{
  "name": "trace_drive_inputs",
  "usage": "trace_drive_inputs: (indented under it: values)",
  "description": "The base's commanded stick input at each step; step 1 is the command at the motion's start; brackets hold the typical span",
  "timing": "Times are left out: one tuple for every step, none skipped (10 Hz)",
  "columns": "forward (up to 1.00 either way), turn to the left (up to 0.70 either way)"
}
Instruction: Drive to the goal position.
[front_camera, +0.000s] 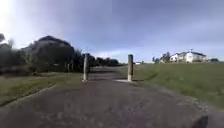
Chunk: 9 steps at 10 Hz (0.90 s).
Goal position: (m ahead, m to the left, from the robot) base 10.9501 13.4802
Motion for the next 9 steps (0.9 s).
trace_drive_inputs:
  values:
    - [1.0,0.0]
    - [1.0,0.0]
    - [1.0,0.0]
    - [1.0,0.0]
    - [1.0,0.0]
    - [1.0,0.0]
    - [1.0,0.0]
    - [1.0,0.0]
    - [1.0,0.0]
